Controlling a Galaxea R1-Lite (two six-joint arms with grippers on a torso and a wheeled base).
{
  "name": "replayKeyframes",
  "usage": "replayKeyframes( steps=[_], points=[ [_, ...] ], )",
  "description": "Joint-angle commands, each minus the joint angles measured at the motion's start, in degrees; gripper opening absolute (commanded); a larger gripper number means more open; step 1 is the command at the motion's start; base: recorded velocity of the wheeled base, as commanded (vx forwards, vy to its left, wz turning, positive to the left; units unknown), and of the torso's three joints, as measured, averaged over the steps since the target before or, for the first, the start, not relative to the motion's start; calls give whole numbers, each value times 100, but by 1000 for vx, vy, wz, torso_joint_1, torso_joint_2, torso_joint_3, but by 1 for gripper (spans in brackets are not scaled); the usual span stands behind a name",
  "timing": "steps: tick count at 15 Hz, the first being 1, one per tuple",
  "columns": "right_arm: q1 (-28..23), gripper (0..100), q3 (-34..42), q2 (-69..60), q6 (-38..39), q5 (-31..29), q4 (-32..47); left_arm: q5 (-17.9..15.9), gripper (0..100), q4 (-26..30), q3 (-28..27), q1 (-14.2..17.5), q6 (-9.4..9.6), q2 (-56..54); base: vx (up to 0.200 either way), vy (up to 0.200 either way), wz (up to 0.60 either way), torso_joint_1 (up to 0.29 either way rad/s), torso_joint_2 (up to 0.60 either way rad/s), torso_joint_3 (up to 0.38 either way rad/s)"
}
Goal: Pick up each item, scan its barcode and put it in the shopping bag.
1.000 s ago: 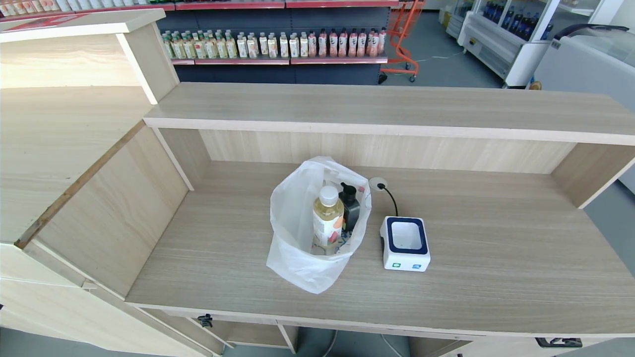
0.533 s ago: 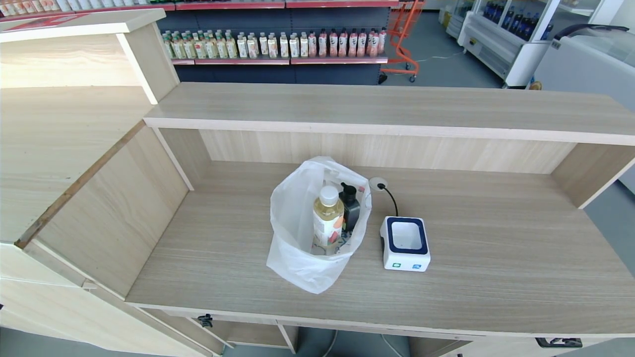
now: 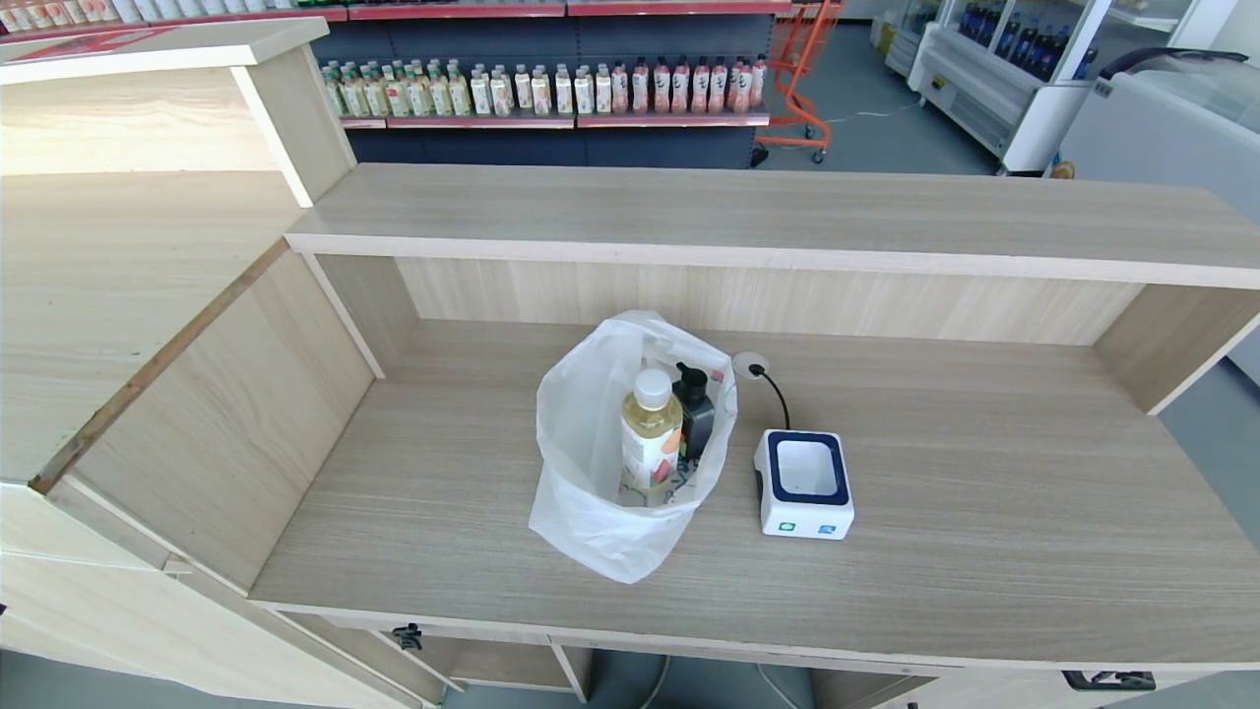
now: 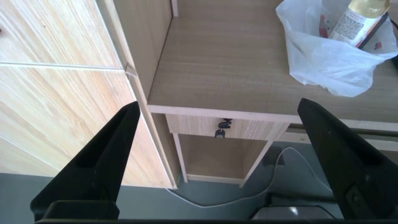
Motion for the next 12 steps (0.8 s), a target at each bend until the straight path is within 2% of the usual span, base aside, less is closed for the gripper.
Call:
replayKeyframes(
  steps=[1, 9, 12],
  points=[
    [0, 0, 1, 29, 19, 1, 6, 0, 100, 0, 0, 1, -1, 0, 0, 0, 0, 0, 0, 0],
    [9, 0, 1, 29, 36, 1, 6, 0, 100, 0, 0, 1, 8, 26, 0, 0, 0, 0, 0, 0],
    [0, 0, 1, 29, 36, 1, 6, -9, 100, 0, 0, 1, 17, 26, 0, -200, 0, 2, 1, 4]
  ],
)
